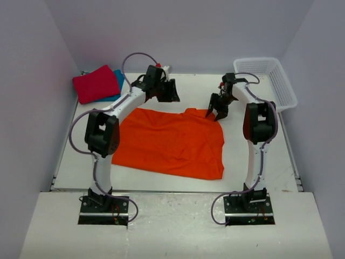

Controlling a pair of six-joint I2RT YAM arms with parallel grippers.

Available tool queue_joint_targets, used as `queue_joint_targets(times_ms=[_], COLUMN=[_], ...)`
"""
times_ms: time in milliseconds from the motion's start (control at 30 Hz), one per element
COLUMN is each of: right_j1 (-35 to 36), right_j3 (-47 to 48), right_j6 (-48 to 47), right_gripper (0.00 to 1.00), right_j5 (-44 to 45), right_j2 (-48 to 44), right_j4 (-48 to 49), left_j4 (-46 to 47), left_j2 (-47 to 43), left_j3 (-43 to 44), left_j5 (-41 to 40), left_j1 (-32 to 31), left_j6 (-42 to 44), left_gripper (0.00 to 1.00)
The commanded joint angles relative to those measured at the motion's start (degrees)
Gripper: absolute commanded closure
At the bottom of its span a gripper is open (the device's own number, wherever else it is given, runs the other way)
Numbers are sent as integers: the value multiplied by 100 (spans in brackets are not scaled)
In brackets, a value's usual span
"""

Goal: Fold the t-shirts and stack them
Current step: Grap the side of the flattened tshirt furthest away from the robot with both arms

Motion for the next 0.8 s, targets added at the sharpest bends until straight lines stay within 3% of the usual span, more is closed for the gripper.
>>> queue_joint_targets(times_ms=[0, 100, 200, 333, 500, 667, 733, 767], right_j1=[127, 118, 118, 118, 118, 110, 110, 118], right_j3=[-353, -660, -1065, -1303, -1540, -1681, -1698, -1716], right_j6=[22, 39, 13, -13, -57, -57, -75, -84], right_gripper=[44, 44, 43, 43, 42, 42, 42, 42], right_j5=[83, 171, 259, 399, 382, 435, 487, 514], right_j2=[-1426, -2198, -2990, -3554, -3995, -4189, -4189, -4180], right_j4=[694, 817, 1037, 1020, 1020, 1011, 976, 976], left_j4=[-177, -282, -344, -20, 7, 77, 200, 227], left_j2=[946, 1590, 2232, 2707, 2945, 3086, 3121, 3139], left_j3=[1072, 2171, 2919, 3026, 2982, 2947, 2903, 2894], left_j5=[587, 1211, 1642, 2125, 2170, 2240, 2406, 2451], left_j1=[-317, -361, -361, -344, -361, -361, -370, -379], left_j6=[348, 516, 613, 569, 674, 745, 701, 692], left_gripper=[44, 33, 31, 29, 29, 32, 37, 46])
